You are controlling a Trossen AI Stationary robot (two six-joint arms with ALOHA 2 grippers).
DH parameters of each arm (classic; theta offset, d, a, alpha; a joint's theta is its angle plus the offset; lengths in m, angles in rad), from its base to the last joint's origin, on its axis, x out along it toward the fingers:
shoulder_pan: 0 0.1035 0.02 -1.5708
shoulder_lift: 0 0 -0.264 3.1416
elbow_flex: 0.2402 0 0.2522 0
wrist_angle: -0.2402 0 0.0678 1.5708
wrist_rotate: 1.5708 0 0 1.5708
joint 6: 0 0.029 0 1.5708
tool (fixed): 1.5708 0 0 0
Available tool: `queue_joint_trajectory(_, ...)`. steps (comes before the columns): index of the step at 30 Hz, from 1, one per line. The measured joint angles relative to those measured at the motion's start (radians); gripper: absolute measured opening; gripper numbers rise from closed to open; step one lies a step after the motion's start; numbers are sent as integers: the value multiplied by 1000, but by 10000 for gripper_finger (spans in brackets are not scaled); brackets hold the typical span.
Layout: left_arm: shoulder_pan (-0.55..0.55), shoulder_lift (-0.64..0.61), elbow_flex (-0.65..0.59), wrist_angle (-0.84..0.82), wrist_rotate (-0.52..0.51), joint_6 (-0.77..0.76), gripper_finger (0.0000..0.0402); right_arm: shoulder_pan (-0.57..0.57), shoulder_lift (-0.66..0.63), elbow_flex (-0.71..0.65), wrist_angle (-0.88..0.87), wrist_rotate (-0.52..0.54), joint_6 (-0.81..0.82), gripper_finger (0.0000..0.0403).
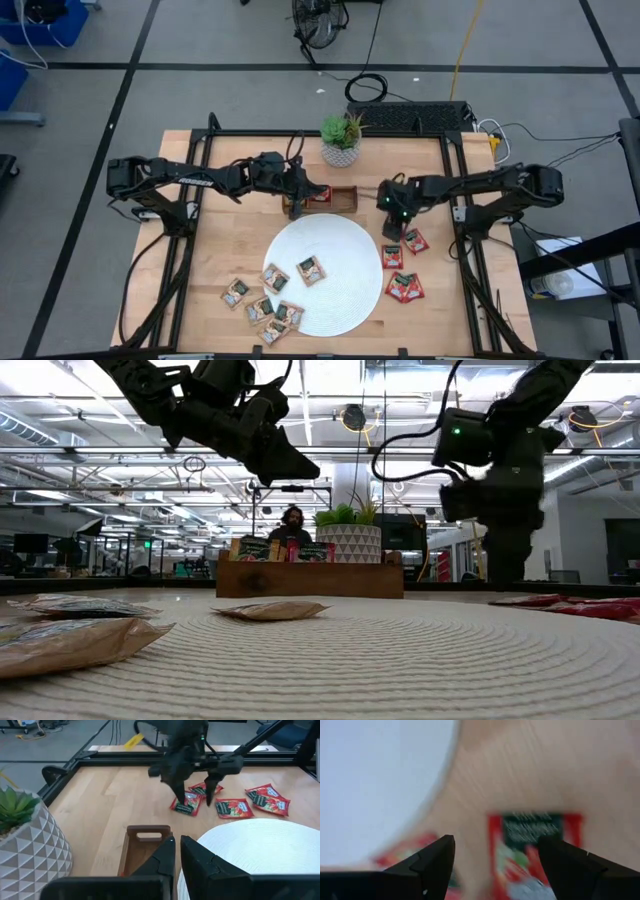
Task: Pick & Place Tea
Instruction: Put the strawberry tea bag into the wooden organizer
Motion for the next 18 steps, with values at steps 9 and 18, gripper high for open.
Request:
queue_joint_trajectory(9, 0, 0, 0, -8, 0, 11, 33, 165, 0, 73, -233, 357, 10, 263)
queue_joint_trajectory(18, 0, 0, 0, -8, 0, 11, 33, 92, 0, -11, -164, 284, -25, 263)
